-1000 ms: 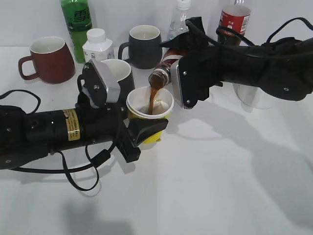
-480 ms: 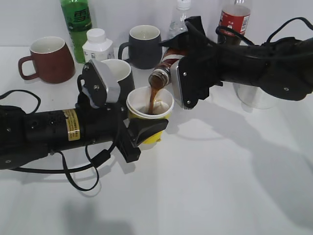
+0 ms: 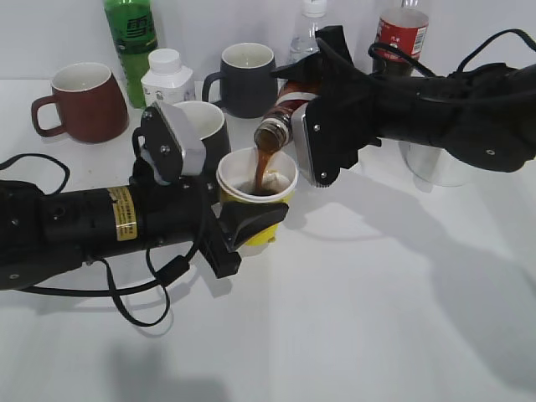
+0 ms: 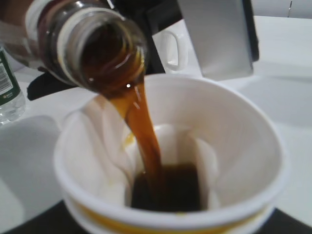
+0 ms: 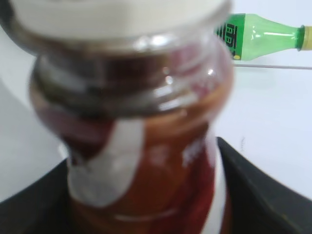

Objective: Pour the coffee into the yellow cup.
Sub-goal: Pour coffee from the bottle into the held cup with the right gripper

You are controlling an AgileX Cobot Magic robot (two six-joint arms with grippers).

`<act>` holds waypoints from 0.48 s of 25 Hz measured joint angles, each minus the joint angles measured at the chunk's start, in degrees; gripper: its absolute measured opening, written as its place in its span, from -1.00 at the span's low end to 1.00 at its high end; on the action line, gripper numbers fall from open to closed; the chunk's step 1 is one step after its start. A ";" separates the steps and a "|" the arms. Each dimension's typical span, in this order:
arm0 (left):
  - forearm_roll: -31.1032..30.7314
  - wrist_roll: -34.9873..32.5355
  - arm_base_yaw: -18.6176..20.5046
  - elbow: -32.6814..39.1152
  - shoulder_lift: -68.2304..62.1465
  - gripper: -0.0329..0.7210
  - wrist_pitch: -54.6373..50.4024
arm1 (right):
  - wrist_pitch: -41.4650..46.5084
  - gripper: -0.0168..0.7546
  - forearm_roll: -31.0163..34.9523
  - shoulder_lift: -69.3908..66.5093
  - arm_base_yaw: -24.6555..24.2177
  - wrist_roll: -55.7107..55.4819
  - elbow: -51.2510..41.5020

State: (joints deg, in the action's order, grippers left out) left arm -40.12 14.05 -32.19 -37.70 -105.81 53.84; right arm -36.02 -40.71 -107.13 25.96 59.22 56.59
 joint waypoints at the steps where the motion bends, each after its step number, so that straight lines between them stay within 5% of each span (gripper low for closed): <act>1: 0.00 0.00 0.00 0.00 0.00 0.12 0.00 | -0.06 0.34 0.00 0.00 0.00 0.13 0.00; 12: -0.04 0.00 0.00 0.00 0.00 0.12 0.00 | -0.34 0.34 0.21 0.00 0.00 1.79 0.00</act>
State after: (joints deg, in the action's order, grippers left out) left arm -40.17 14.05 -32.19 -37.70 -105.81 53.84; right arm -36.36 -40.49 -107.13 25.96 61.01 56.59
